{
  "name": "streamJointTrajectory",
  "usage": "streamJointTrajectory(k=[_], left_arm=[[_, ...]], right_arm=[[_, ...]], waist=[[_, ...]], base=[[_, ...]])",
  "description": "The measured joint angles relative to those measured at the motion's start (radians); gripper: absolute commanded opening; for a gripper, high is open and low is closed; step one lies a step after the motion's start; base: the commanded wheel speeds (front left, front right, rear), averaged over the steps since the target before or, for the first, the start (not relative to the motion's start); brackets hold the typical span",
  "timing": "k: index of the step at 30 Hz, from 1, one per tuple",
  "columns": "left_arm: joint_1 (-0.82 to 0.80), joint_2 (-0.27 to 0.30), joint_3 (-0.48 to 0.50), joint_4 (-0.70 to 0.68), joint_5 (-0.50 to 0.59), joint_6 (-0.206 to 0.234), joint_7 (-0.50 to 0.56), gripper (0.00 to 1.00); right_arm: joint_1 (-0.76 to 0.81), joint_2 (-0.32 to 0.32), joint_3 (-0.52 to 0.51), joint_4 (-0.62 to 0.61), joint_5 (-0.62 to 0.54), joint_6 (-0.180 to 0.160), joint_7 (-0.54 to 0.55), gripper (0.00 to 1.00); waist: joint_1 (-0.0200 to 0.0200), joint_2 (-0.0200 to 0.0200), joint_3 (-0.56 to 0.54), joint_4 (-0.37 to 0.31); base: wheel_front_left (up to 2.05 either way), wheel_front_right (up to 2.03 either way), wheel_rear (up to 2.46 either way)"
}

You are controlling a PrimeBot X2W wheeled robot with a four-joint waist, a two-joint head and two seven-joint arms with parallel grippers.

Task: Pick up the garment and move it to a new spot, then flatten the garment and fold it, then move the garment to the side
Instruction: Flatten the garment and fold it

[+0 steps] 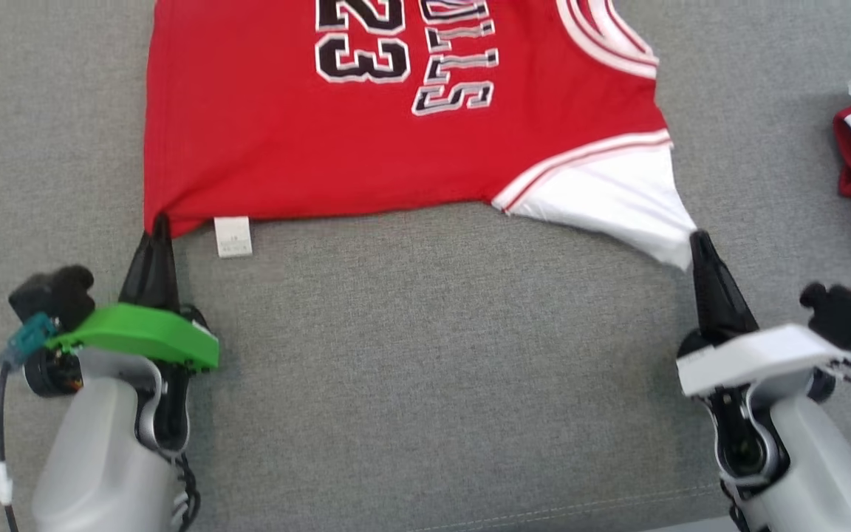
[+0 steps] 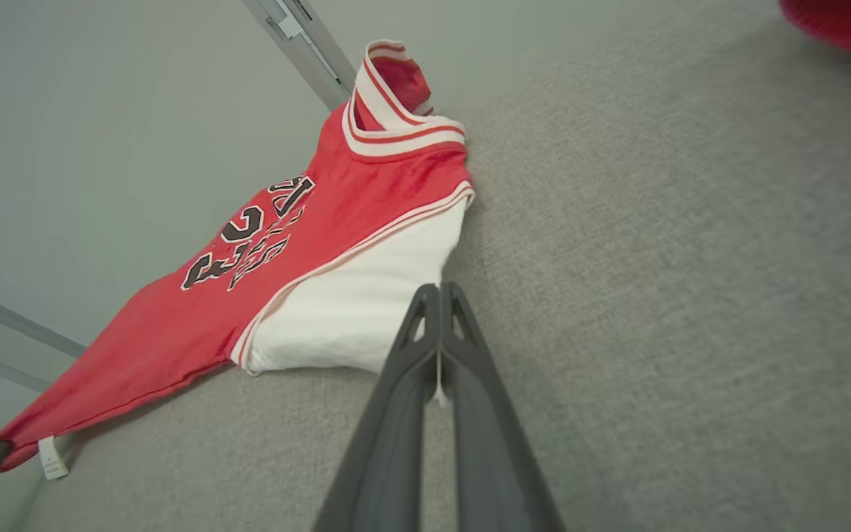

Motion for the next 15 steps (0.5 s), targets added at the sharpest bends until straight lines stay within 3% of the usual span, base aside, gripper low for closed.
streamJointTrajectory(k=[4, 8, 15], left_arm=[[0.148, -0.005, 0.006, -0.128, -0.014, 0.012, 0.008, 0.0], [0.288, 0.008, 0.02, -0.297, -0.015, 0.075, 0.05, 0.0], [0.522, 0.044, 0.037, -0.601, -0.011, 0.203, 0.169, 0.0]], right_arm=[[0.18, -0.033, -0.021, -0.096, 0.053, 0.0, 0.011, 0.0], [0.304, -0.058, -0.043, -0.21, 0.058, 0.0, 0.082, 0.0], [0.503, -0.041, -0.102, -0.38, 0.066, 0.0, 0.293, 0.0]], waist=[[0.0, 0.0, -0.042, 0.002], [0.0, 0.0, -0.077, 0.003], [0.0, 0.0, -0.122, -0.003]], base=[[0.0, 0.0, 0.0], [0.0, 0.0, 0.0], [0.0, 0.0, 0.0]])
